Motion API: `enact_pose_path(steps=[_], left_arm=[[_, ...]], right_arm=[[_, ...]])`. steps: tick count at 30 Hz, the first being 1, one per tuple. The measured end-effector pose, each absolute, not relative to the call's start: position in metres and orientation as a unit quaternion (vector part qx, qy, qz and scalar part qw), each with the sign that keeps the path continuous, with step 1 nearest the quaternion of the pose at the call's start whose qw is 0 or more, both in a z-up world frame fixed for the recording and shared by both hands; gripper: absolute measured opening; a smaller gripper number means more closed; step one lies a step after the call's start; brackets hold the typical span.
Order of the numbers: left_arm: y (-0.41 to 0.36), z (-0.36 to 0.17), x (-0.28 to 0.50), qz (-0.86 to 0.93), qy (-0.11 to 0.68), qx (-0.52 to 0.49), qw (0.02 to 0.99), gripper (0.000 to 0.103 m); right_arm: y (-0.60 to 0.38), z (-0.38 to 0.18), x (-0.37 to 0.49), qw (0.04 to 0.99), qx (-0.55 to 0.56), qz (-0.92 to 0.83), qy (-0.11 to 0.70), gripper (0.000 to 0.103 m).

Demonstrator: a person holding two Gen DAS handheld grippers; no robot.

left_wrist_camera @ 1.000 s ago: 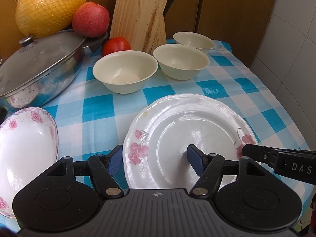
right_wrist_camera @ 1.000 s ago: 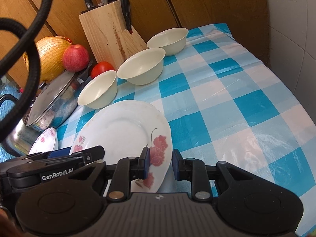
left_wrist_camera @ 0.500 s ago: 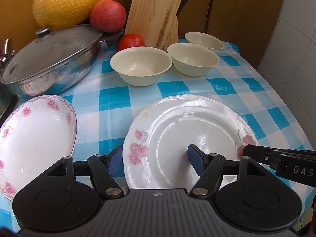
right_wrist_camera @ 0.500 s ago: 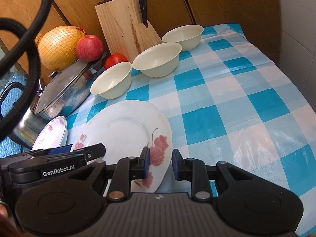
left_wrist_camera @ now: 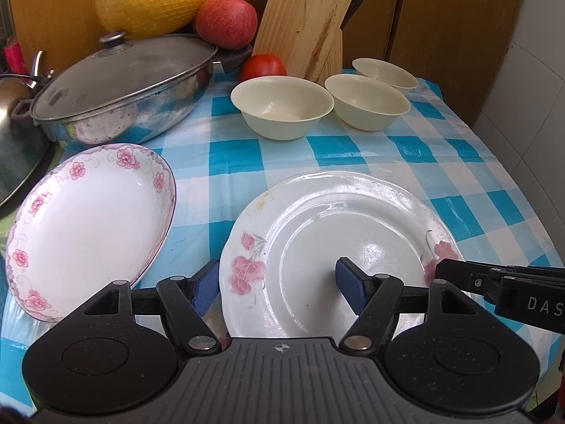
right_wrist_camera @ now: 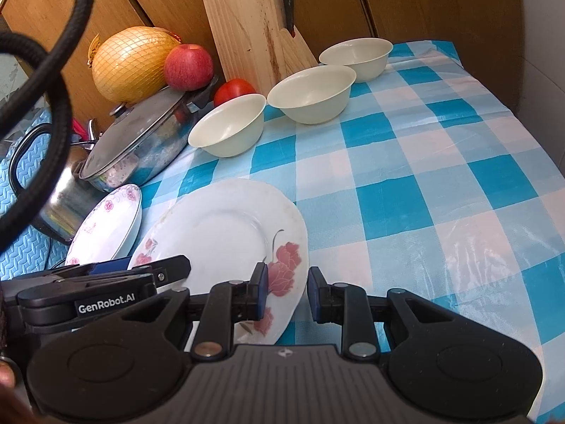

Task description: Organize plates and bowls

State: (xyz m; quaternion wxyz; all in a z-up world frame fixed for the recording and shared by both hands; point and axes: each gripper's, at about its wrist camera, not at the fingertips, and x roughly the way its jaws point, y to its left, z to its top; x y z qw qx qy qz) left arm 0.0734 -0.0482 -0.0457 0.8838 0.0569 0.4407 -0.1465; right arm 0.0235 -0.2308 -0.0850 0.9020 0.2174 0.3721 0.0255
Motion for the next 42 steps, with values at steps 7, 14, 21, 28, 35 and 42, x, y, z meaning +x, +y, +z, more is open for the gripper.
enact_pose_path(steps=[7, 14, 21, 28, 35, 42], left_arm=[[-0.035, -0.043, 0.058, -0.134, 0.435, 0.056, 0.889, 0.076], [-0.022, -0.043, 0.045, -0.125, 0.437, 0.049, 0.890, 0.076], [-0.008, -0.045, 0.026, -0.112, 0.438, 0.055, 0.890, 0.077], [0.002, -0.048, 0.013, -0.116, 0.446, 0.049, 0.886, 0.078], [0.011, -0.048, 0.007, -0.119, 0.453, 0.034, 0.883, 0.076], [0.039, -0.036, 0.011, -0.081, 0.440, -0.019, 0.894, 0.078]], right_arm=[[-0.219, -0.084, 0.017, 0.903, 0.207, 0.044, 0.375, 0.024], [-0.205, -0.083, 0.008, 0.904, 0.191, 0.057, 0.379, 0.024], [-0.188, -0.088, -0.004, 0.902, 0.173, 0.074, 0.389, 0.024], [-0.176, -0.089, -0.014, 0.907, 0.148, 0.077, 0.387, 0.025], [-0.165, -0.085, -0.023, 0.913, 0.101, 0.087, 0.385, 0.031], [-0.156, -0.085, -0.044, 0.924, 0.047, 0.102, 0.366, 0.031]])
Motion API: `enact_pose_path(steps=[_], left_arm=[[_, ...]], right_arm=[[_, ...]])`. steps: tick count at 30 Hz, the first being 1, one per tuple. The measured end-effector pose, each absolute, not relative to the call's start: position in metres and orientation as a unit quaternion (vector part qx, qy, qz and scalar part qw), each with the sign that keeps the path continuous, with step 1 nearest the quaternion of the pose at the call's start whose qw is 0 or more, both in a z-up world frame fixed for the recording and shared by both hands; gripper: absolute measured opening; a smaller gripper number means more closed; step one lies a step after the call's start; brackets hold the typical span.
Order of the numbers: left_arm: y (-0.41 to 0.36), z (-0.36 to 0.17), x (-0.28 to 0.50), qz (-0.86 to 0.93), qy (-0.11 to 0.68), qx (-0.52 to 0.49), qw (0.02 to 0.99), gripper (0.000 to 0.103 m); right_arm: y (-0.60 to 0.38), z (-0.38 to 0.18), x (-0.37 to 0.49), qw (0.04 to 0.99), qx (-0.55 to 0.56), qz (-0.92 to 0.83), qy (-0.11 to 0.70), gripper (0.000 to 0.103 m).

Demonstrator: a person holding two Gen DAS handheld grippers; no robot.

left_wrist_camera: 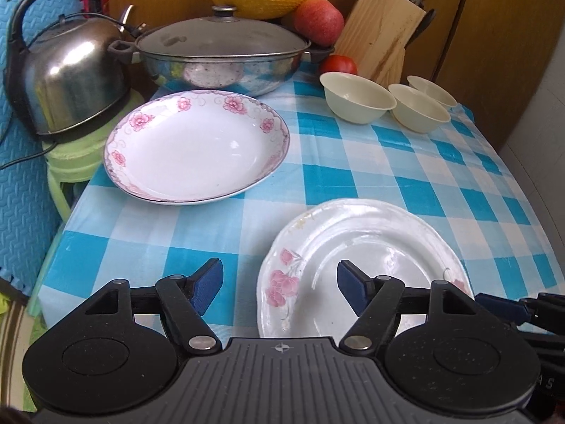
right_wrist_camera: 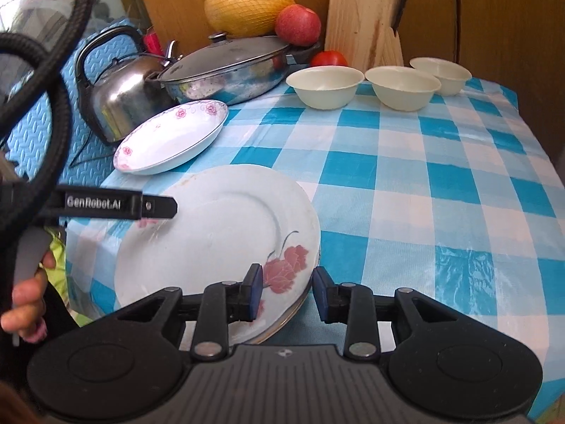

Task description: Organize plates and bowls

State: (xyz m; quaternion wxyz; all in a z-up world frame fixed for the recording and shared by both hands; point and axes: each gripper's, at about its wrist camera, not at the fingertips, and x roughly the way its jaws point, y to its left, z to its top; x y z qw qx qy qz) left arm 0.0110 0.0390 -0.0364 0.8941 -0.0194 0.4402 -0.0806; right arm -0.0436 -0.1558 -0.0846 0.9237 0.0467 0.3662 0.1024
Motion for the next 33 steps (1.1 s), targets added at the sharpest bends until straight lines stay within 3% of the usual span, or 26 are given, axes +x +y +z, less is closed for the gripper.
enact_pose_path(steps=[9, 16, 33], left_arm=[[0.050, -0.035, 0.017, -0.059, 0.440, -0.037, 0.895, 0.081], [0.068, -0.029, 0.026, -0.037, 0.439, -0.062, 0.896, 0.082], [0.158, -0.031, 0.113, 0.094, 0.468, -0.172, 0.862, 0.085]], right_arm=[[-0.143, -0.077, -0.039, 0.937, -0.003, 0.107, 0.333, 0.034], [-0.167, -0.071, -0.013, 0.926, 0.090, 0.095, 0.355, 0.034], [-0.121, -0.052, 0.123, 0.904, 0.150, 0.144, 0.372, 0.034]])
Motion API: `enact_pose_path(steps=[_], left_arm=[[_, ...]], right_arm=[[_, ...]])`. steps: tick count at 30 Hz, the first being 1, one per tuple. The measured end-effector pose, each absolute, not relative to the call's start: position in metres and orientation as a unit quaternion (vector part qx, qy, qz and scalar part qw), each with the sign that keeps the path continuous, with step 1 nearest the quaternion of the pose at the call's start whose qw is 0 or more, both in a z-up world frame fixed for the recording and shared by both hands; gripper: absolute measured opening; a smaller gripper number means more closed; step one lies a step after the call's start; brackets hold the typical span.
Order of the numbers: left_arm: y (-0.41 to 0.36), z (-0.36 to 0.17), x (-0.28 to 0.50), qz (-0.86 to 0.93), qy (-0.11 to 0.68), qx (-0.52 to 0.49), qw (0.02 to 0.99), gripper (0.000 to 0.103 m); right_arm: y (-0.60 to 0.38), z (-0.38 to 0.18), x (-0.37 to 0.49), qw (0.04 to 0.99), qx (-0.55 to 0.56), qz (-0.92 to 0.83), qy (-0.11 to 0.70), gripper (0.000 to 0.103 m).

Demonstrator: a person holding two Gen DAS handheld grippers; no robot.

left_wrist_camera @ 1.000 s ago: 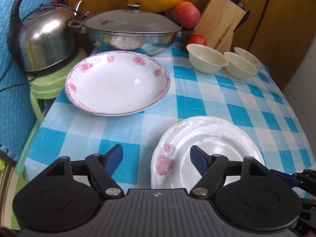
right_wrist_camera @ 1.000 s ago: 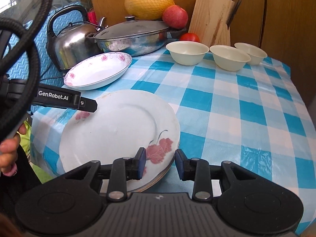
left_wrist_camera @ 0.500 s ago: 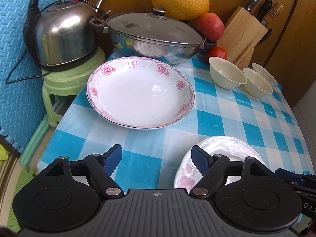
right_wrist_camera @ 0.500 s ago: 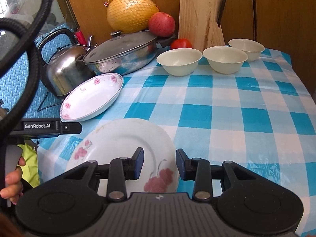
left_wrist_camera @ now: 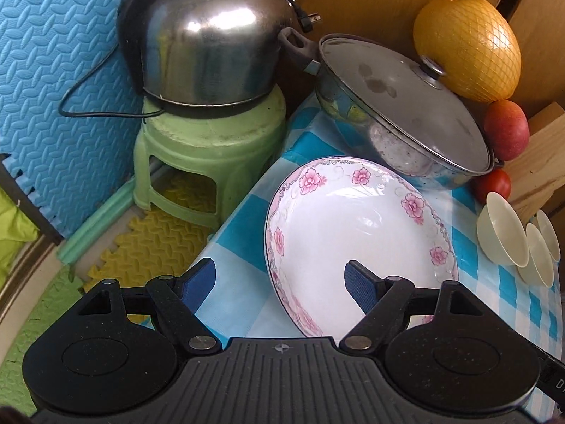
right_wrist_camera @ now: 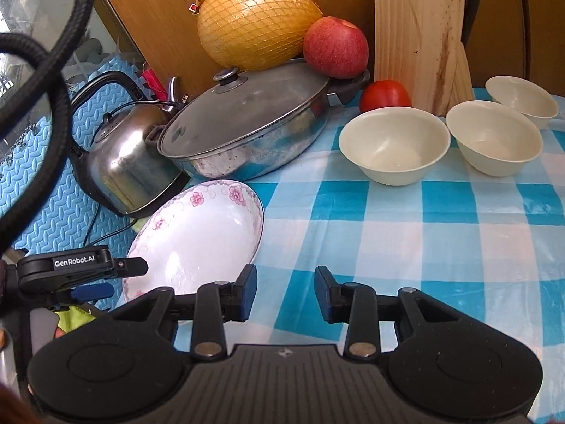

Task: Organize plates and bowls
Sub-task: 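Grasp the pink-rimmed deep dish rim with both tools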

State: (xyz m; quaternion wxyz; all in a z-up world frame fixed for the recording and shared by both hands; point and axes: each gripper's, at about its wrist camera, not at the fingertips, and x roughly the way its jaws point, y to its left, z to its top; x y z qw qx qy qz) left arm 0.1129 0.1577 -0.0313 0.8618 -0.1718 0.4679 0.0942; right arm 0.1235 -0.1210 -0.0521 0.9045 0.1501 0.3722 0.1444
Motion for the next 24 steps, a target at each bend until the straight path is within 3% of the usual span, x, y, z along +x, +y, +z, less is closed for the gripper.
enact_pose_path(steps=[10, 12, 15, 24], left_arm=[[0.150, -0.050, 0.146, 0.101, 0.480, -0.132, 0.861, 0.077], [0.143, -0.051, 0.150, 0.089, 0.480, -0.116, 0.865, 0.072], [0.132, -0.051, 0.152, 0.066, 0.483, -0.105, 0.867, 0.074], [0.106, -0.049, 0.144, 0.014, 0.486, -0.099, 0.868, 0.069]], right_arm=[[-0.095, -0.074, 0.175, 0.888, 0.163, 0.154, 0.401, 0.034], [-0.089, -0.076, 0.178, 0.887, 0.153, 0.161, 0.405, 0.018], [-0.086, -0.078, 0.179, 0.883, 0.152, 0.174, 0.410, 0.011], [-0.112, -0.075, 0.166, 0.892, 0.147, 0.135, 0.406, 0.012]])
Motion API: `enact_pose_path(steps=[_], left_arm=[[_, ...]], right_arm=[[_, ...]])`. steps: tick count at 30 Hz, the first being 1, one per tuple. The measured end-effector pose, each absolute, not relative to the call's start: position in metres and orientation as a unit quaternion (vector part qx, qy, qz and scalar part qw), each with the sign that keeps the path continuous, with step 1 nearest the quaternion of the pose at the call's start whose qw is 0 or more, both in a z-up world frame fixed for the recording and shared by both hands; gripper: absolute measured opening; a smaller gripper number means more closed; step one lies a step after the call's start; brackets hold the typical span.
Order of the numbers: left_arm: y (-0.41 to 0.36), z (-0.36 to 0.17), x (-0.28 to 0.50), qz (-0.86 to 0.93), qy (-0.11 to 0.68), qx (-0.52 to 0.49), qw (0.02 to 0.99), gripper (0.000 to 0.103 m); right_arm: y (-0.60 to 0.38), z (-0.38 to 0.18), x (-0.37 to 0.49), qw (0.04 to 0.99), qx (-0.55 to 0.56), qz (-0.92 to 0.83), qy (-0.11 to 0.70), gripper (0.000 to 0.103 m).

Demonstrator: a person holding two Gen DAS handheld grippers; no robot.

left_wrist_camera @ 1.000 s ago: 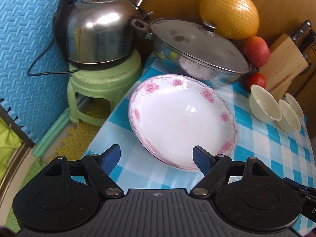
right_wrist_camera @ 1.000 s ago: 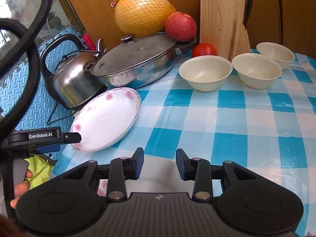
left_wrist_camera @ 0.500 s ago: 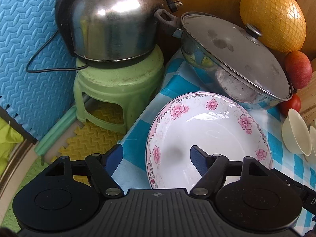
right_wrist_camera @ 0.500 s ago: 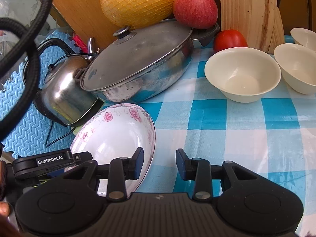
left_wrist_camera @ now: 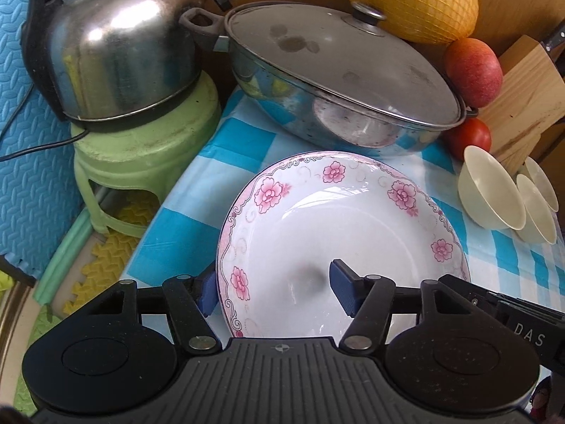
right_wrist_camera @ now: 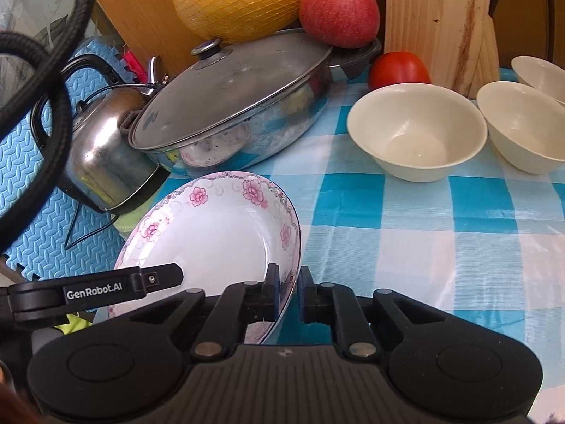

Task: Organize plates and bowls
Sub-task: 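Grasp the pink-rimmed deep dish rim with both tools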

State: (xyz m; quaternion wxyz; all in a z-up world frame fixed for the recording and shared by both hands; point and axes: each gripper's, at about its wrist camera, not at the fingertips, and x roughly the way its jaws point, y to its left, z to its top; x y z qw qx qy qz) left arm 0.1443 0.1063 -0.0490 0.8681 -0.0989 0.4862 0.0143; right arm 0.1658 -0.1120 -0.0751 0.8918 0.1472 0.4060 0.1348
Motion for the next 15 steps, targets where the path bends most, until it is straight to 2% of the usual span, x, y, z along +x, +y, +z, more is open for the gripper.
enact_pose_path(steps=[9, 15], left_arm=[[0.057, -0.055, 0.140, -0.027, 0.486, -0.058, 0.871, 0.068], [0.060, -0.055, 0.144, -0.018, 0.481, -0.095, 0.871, 0.066]], right_arm=[[-0.148, -0.074, 0.149, 0.906, 0.149, 0.089, 0.386, 0.012], [-0.165, -0.071, 0.143, 0.913, 0.168, 0.082, 0.363, 0.012]])
